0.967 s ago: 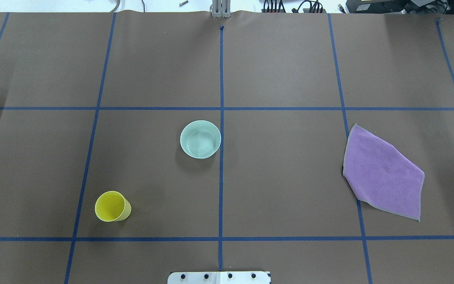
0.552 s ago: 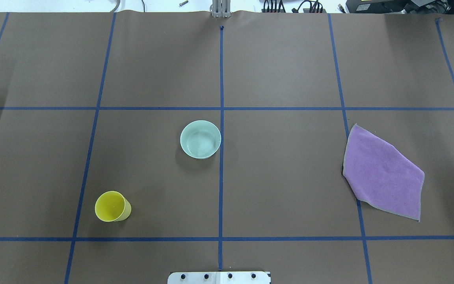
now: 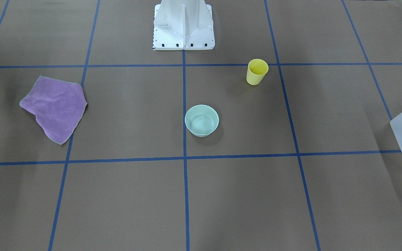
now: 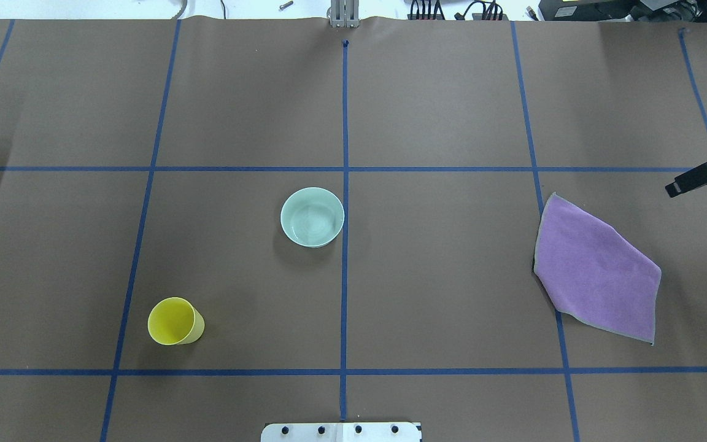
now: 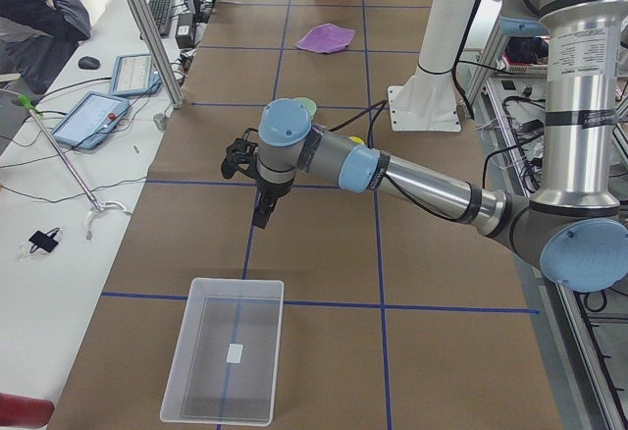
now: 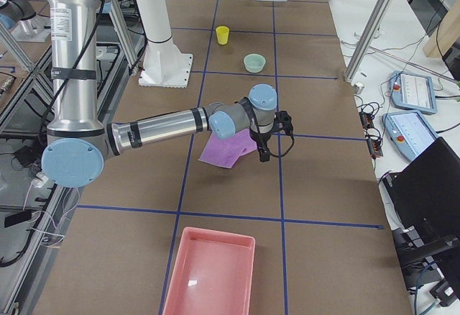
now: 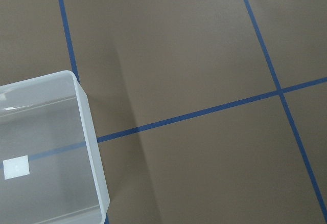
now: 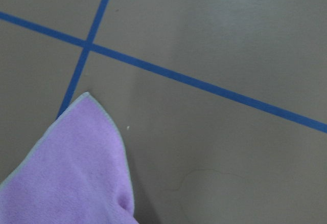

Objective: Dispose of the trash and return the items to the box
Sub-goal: 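Reach the right gripper down and grasp the lavender cloth's near corner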

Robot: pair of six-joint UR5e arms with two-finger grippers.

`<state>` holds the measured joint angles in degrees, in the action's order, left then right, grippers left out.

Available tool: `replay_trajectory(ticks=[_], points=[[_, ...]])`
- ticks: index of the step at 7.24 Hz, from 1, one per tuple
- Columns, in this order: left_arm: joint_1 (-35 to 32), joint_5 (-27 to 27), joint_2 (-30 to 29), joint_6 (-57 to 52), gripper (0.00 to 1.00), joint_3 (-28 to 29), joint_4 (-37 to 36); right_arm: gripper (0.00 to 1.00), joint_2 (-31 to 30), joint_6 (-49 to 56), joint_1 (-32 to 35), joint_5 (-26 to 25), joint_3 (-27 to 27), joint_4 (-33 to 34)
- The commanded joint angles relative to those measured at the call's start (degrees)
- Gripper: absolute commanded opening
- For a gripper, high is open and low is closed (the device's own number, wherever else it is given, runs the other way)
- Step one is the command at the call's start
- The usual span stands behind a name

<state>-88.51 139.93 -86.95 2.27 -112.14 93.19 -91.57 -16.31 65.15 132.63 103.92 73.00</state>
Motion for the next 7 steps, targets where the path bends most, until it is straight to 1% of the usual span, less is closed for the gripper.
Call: replay_trajectory(ticks=[1, 2, 3, 4, 5, 6, 7], points=[[0.01, -0.36, -0.76, -0.07, 0.99, 0.34, -0.02, 0.90, 1.65, 0.22, -7.91, -0.97, -3.00, -4.00], [0.01, -0.44, -1.03, 0.01, 0.99, 0.17, -0.02, 0.88, 1.92, 0.31, -9.59, -0.97, -6.41, -7.75], [0.01, -0.36, -0.94, 0.01, 0.99, -0.01, -0.02, 0.88, 2.96, 0.31, -10.82, -0.97, -11.49, -13.35], [0.01, -0.27, -0.85, 0.01, 0.99, -0.19, 0.07, 0.83, 2.98, -0.21, -11.96, -0.97, -13.28, -16.54], [0.01, -0.27, -0.77, 0.01, 0.99, -0.01, 0.15, 0.45, 2.98, -0.30, -12.50, -0.97, -13.04, -16.58], [0.01, -0.27, -0.94, 0.01, 0.99, 0.34, 0.15, 0.00, 2.80, -0.22, -12.50, -0.27, -13.30, -16.58], [0.01, -0.10, -0.94, 0.01, 0.99, 0.34, 0.15, 0.00, 2.89, -0.39, -12.42, -0.27, -12.69, -16.58]])
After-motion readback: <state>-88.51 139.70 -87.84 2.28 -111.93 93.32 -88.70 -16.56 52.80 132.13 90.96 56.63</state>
